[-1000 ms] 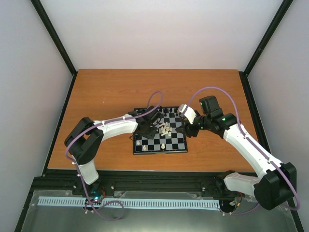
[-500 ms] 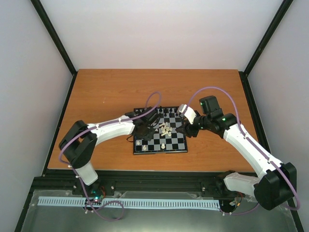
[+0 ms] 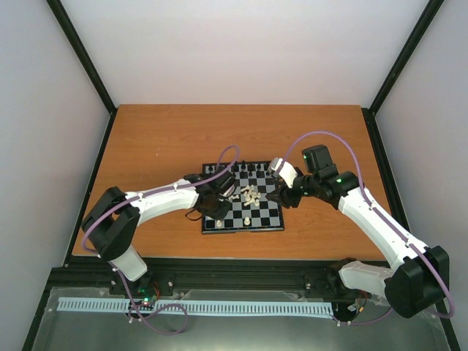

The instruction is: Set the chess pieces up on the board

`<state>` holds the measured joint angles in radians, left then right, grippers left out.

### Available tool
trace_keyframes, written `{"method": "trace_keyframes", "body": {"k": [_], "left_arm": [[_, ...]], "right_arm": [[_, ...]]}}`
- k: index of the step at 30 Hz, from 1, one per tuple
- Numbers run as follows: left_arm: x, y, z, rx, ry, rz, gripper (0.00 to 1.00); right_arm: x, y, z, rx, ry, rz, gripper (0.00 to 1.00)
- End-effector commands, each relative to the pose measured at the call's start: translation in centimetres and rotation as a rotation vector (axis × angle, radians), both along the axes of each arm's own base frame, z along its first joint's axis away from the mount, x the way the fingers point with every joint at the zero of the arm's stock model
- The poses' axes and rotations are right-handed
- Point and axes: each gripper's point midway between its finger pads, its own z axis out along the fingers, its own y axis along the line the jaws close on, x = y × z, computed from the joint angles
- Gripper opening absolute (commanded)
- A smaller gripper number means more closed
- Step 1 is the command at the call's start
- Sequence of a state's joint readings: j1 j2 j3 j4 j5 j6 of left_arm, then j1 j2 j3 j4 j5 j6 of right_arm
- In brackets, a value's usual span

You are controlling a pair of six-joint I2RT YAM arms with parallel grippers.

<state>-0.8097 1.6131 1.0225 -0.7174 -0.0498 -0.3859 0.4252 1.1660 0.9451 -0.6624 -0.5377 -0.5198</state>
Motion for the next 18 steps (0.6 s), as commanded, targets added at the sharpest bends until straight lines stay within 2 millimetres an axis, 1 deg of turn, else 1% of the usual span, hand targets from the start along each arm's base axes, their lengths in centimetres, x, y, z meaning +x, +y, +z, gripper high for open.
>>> {"method": "trace_keyframes", "body": {"k": [1, 6, 18], "left_arm": [[0.1, -1.1, -0.5, -0.003, 0.015, -0.037, 0.07], [0.1, -1.0, -1.2, 0.009, 0.024, -0.035, 0.07], [0.4, -1.3, -2.0, 0.015, 0.027, -0.033, 0.08]], "right_arm": [[-0.2, -0.1, -0.1, 0.002, 0.004, 0.008, 0.61], [-0.2, -0.1, -0.2, -0.002, 0.006, 0.010, 0.61], [-0.3, -0.1, -0.3, -0.002, 0.010, 0.013, 0.61]]}}
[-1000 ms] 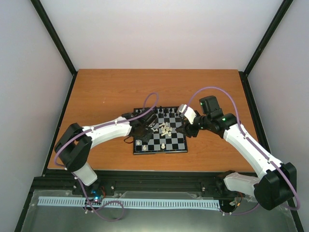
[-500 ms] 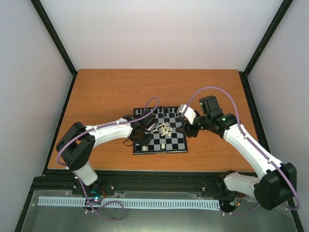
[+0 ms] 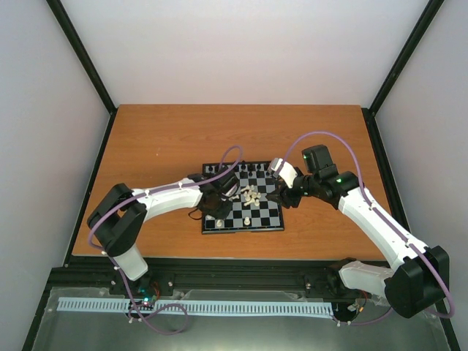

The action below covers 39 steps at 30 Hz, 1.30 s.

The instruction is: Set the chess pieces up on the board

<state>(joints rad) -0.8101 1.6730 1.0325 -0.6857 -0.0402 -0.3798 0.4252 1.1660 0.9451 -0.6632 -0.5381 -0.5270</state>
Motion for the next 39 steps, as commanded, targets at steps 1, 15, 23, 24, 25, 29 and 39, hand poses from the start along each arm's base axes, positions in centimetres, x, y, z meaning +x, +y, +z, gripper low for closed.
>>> {"method": "trace_keyframes", "body": {"k": [1, 15, 23, 24, 25, 29, 39], "left_arm": [[0.1, -0.6, -0.6, 0.008, 0.008, -0.025, 0.08], [1.2, -0.6, 3.7, -0.024, -0.087, 0.002, 0.41], [5.5, -2.2, 4.7, -0.033, -0.194, 0.018, 0.45], [6.1, -2.4, 4.4, -0.039, -0.194, 0.029, 0.45], [6.7, -2.7, 4.2, -0.052, -0.190, 0.038, 0.45], [8.2, -3.5, 3.7, -0.082, -0.179, 0.057, 0.44], [9.5, -3.0, 2.4, -0.049, -0.172, 0.096, 0.38]], "right_arm": [[-0.2, -0.1, -0.2, 0.001, 0.012, 0.009, 0.61], [-0.3, -0.1, -0.3, 0.002, 0.017, 0.014, 0.61], [-0.4, -0.1, -0.2, 0.003, 0.012, 0.014, 0.61], [-0.3, -0.1, -0.2, 0.003, 0.011, 0.014, 0.61], [-0.4, -0.1, -0.2, 0.002, 0.013, 0.013, 0.61], [-0.4, -0.1, -0.2, 0.001, 0.011, 0.014, 0.61], [-0.5, -0.1, -0.3, 0.001, 0.016, 0.023, 0.61]]}}
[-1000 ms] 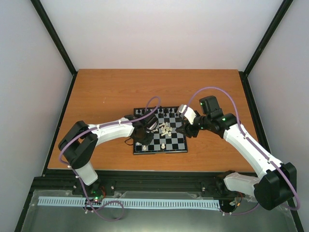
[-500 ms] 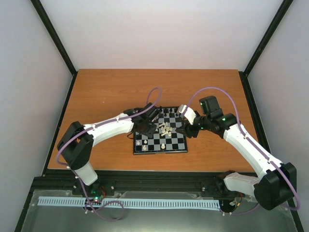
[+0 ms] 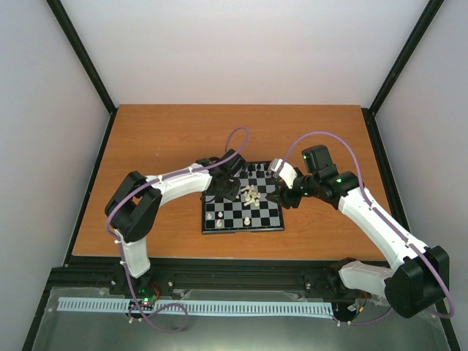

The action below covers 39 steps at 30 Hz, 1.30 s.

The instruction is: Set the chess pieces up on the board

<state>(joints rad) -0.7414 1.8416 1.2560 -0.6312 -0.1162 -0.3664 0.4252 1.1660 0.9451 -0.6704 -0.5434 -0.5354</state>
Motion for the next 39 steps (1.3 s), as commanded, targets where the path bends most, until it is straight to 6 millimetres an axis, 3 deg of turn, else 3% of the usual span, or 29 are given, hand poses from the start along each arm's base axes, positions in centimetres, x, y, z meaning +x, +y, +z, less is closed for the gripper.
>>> {"method": "trace_keyframes", "body": {"k": [1, 12, 17, 22, 26, 29, 39], "left_arm": [[1.7, -0.6, 1.0, -0.023, -0.042, 0.020, 0.36], [2.0, -0.5, 0.5, -0.003, -0.039, 0.027, 0.18], [2.3, 0.9, 2.5, 0.030, -0.101, 0.044, 0.13], [1.6, 2.7, 6.0, 0.032, -0.167, 0.070, 0.14], [-0.6, 3.6, 7.7, -0.015, -0.156, 0.068, 0.14], [-3.3, 3.7, 7.9, -0.069, -0.110, 0.032, 0.15], [-11.4, 5.1, 5.4, -0.088, 0.000, 0.005, 0.16]], "right_arm": [[-0.3, -0.1, -0.2, 0.003, 0.016, 0.014, 0.61], [-0.4, -0.1, -0.4, 0.000, 0.022, 0.020, 0.61], [-0.4, -0.1, -0.4, 0.000, 0.023, 0.019, 0.61], [-0.4, -0.1, -0.5, -0.002, 0.025, 0.019, 0.61], [-0.4, -0.1, -0.5, 0.000, 0.025, 0.020, 0.61], [-0.4, -0.1, -0.5, -0.001, 0.025, 0.019, 0.61], [-0.4, 0.0, -0.6, 0.001, 0.035, 0.020, 0.61]]}}
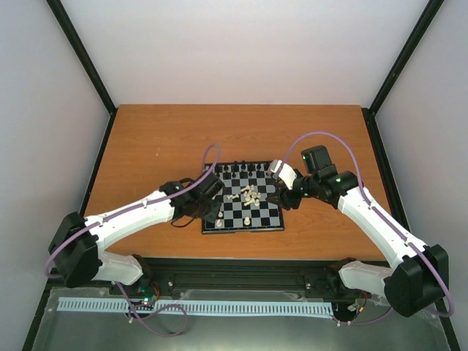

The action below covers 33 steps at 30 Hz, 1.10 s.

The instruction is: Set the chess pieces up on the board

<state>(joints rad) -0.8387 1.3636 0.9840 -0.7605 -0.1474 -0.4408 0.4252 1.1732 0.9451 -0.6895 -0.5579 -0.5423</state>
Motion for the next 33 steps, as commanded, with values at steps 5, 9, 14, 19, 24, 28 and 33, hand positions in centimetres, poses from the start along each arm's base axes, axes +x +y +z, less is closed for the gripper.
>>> {"method": "trace_keyframes", "body": {"k": [5, 9, 14, 19, 24, 28, 33], "left_arm": [[-4.0, 1.4, -2.9, -0.026, 0.101, 0.025, 0.17], [-4.2, 1.0, -3.9, -0.036, 0.110, 0.013, 0.17], [-3.8, 0.7, -4.9, -0.013, 0.118, 0.001, 0.17], [-3.4, 0.7, -5.7, 0.015, 0.118, 0.001, 0.17], [-3.0, 0.8, -5.7, 0.025, 0.100, 0.017, 0.17], [-2.9, 0.8, -5.9, 0.036, 0.100, 0.017, 0.16], [-2.7, 0.6, -6.1, 0.043, 0.107, 0.016, 0.14]], "right_arm": [[0.0, 0.1, -0.5, 0.002, 0.024, 0.007, 0.61], [0.0, 0.1, -0.7, 0.003, 0.036, 0.011, 0.61], [0.1, 0.0, -0.7, -0.004, 0.032, 0.005, 0.61], [0.1, 0.0, -0.8, -0.005, 0.031, 0.003, 0.61], [0.1, 0.0, -0.8, -0.006, 0.030, 0.005, 0.61], [0.1, 0.0, -0.8, -0.006, 0.033, 0.005, 0.61], [0.1, 0.0, -0.7, -0.005, 0.030, 0.005, 0.61]]}}
